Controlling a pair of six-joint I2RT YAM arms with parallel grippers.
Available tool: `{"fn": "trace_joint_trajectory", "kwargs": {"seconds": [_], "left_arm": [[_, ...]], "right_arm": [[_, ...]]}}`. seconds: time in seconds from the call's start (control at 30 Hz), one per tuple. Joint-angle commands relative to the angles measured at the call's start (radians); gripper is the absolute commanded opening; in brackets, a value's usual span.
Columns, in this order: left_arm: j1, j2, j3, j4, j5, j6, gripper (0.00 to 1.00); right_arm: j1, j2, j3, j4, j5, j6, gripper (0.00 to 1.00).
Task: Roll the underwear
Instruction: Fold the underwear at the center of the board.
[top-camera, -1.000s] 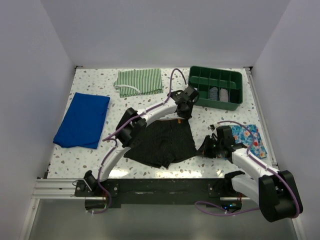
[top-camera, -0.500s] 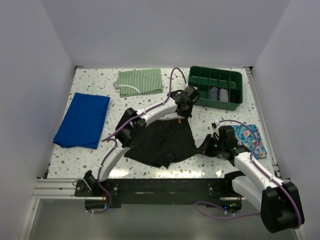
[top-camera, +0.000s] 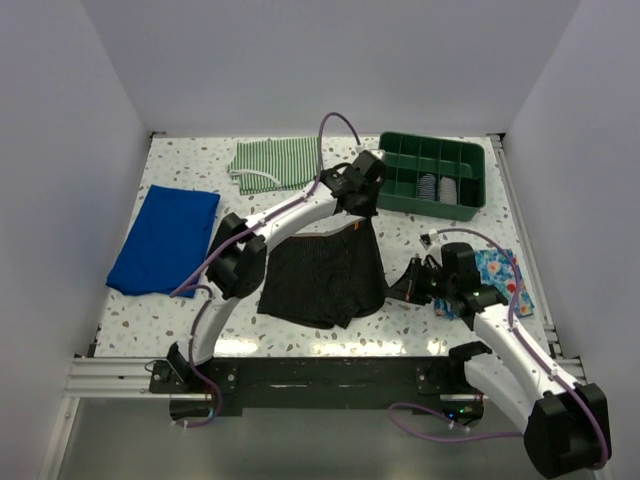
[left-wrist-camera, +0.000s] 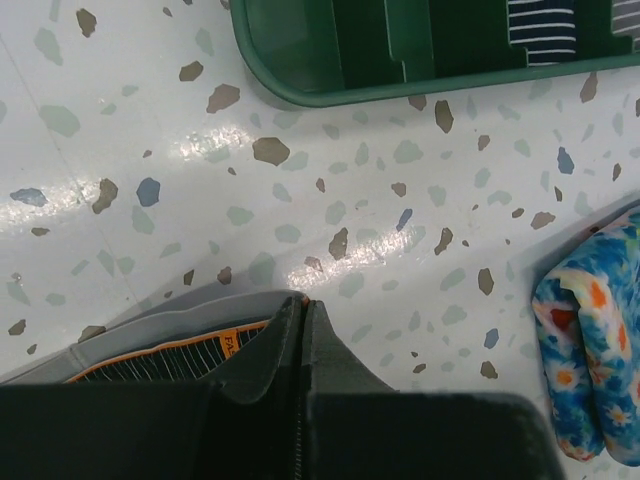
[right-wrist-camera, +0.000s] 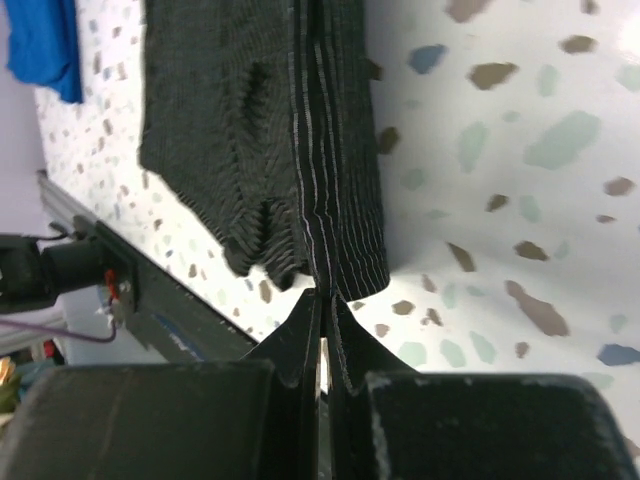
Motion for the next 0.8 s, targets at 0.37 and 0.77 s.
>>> {"fn": "trace_joint_trajectory", "kwargs": {"seconds": [0.37,0.77], "left_arm": [[0.09,-0.239,-0.279,0.181,0.039,0.019,0.0],[0.193,-0.431,-0.546,0.3,0.077,0.02,0.0]], "right_arm": [[0.281,0.094,0.216,0.071,0.02,0.084,0.0],[0.497,0.281,0.377,0.115,0.114,0.13,0.0]]}}
